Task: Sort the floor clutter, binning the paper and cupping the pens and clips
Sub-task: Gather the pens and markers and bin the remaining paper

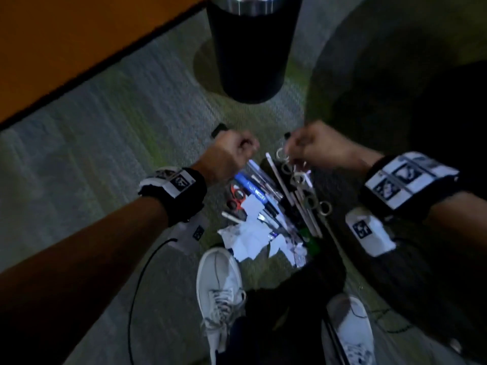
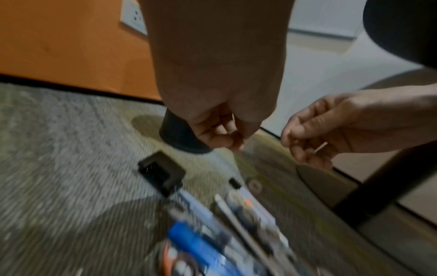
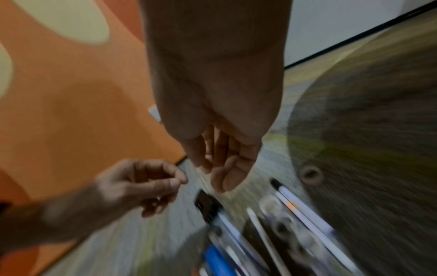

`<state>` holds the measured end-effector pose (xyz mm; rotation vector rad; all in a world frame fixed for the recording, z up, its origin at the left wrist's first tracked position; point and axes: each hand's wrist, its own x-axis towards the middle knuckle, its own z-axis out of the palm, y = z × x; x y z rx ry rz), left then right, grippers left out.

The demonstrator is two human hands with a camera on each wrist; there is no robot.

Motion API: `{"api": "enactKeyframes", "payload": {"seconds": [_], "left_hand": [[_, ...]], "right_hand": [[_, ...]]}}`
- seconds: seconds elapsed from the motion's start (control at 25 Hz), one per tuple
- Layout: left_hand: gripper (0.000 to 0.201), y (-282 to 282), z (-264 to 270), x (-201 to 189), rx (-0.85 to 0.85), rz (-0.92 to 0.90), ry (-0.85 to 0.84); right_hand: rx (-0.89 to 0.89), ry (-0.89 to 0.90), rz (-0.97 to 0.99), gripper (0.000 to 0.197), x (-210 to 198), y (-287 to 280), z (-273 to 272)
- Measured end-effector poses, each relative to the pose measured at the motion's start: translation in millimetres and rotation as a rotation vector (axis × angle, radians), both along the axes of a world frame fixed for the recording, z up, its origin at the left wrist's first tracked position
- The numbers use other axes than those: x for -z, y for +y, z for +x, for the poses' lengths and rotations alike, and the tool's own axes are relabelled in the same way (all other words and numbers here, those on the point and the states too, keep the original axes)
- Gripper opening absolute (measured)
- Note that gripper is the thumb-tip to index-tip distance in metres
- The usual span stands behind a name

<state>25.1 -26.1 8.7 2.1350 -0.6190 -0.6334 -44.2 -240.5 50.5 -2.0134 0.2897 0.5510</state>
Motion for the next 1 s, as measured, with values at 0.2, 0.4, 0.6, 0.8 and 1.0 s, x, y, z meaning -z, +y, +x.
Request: {"api": "enactKeyframes", "payload": {"seconds": [0.2, 0.4, 0.6, 0.8, 1.0], "left_hand": [[0.015, 10.1, -65.1, 55.5, 0.338, 0.443, 0.084], [0.055, 24.5, -96.5, 96.4, 0.126, 0.602, -0.110], [0.048, 10.7, -110.7, 109.6, -0.137, 0.505, -0.002], [0.006, 12.0, -100.9, 112.1, -0.232, 0.252, 0.049], [0.021, 38.0, -87.3, 103.8, -0.304, 0.129, 0.112]], "right_hand": [[-0.167, 0.134, -0.236, 0.012, 83.0, 10.0, -78.5], [-0.238, 0.182, -0.430, 0.020, 127.1, 34.0, -122.6], [-0.324, 0.104, -0.611, 0.030, 146.5, 44.4, -138.8], [-0.107, -0.004, -0.603, 0.031, 146.2, 28.5, -126.0], [0.023, -0.046, -0.528, 0.024, 146.5, 22.5, -129.4]]}}
